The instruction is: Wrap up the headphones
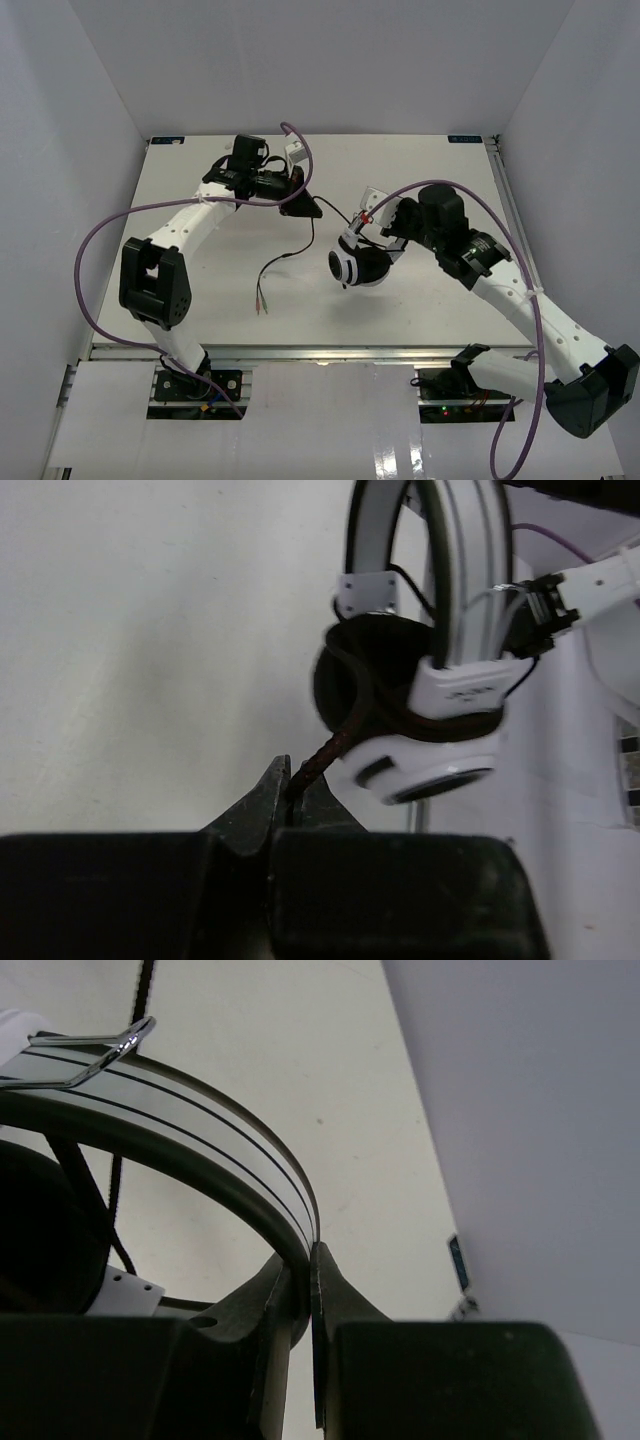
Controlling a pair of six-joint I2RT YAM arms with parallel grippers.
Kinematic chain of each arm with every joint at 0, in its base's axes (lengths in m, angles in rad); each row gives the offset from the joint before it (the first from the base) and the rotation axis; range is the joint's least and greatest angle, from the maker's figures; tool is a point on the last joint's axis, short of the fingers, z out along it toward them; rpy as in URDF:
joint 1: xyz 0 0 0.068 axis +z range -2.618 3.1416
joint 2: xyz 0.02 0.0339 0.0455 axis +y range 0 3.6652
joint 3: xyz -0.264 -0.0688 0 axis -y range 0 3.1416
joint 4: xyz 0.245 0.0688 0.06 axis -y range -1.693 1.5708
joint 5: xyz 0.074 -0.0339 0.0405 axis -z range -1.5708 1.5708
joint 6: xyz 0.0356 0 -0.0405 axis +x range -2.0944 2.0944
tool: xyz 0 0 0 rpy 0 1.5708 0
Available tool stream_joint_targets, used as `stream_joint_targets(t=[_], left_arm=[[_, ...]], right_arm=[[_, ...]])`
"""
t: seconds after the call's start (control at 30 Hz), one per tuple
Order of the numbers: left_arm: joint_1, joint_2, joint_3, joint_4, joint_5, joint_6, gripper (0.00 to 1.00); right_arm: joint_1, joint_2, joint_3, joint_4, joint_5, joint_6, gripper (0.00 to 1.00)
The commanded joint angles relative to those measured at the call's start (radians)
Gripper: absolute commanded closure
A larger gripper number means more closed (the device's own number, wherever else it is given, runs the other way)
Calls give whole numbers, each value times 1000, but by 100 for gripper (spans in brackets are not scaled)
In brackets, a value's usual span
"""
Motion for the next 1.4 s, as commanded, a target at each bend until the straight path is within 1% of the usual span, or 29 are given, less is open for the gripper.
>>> stream_joint_targets(t=[0.0,0.07,0.13,0.2,0.23,0.27,0.3,0.37,0.43,0.5,0.57,0.6,0.7,0.73,0.83,0.93,1.03,1.1,1.2,1.23,1.3,1.37], left_arm=[[3,-38,3,-131,182,-109,100],[1,-74,-24,-123,231,-141,100],[-2,-106,-45,-100,288,-209,100],[-15,-144,-78,-18,346,-306,100],[-25,-161,-94,28,356,-358,100],[-33,-169,-115,93,366,-428,100],[-38,-184,-154,217,364,-557,100],[-47,-206,-219,428,336,-760,100],[-68,-224,-278,660,290,-955,100],[-81,-237,-327,901,221,-1148,98],[-92,-242,-342,1015,137,-1231,94],[-102,-245,-346,1045,90,-1255,92],[-154,-251,-351,1001,-42,-1242,78],[-166,-253,-358,1009,-75,-1245,72],[-212,-253,-383,1012,-165,-1196,64],[-272,-259,-456,1086,-281,-1102,59],[-337,-257,-508,1117,-396,-933,57],[-382,-235,-554,1175,-451,-830,56],[-421,-169,-593,1256,-480,-763,56],[-422,-146,-600,1272,-490,-736,56],[-453,-78,-623,1335,-537,-675,58],[-467,-44,-648,1398,-589,-647,59]], right_arm=[[39,5,-39,395,386,-53,92],[39,28,-62,486,439,-60,92],[39,56,-78,560,483,-62,92],[39,83,-72,595,494,-34,92],[39,94,-61,594,493,8,92],[39,100,-52,584,490,53,92],[37,119,-28,573,480,87,92],[37,145,7,538,469,176,92],[37,189,43,521,486,303,92],[38,223,86,516,527,389,92],[37,260,126,507,571,482,92],[37,280,148,498,586,526,92],[37,315,205,456,581,605,92],[37,323,220,448,580,622,92],[32,348,281,408,573,687,92],[3,379,371,338,515,762,92],[-28,402,449,227,442,850,92],[-54,414,499,165,384,908,92],[-93,420,546,89,292,981,92],[-94,420,557,88,289,983,92],[-127,413,586,51,216,1027,92],[-149,404,597,27,158,1046,92]])
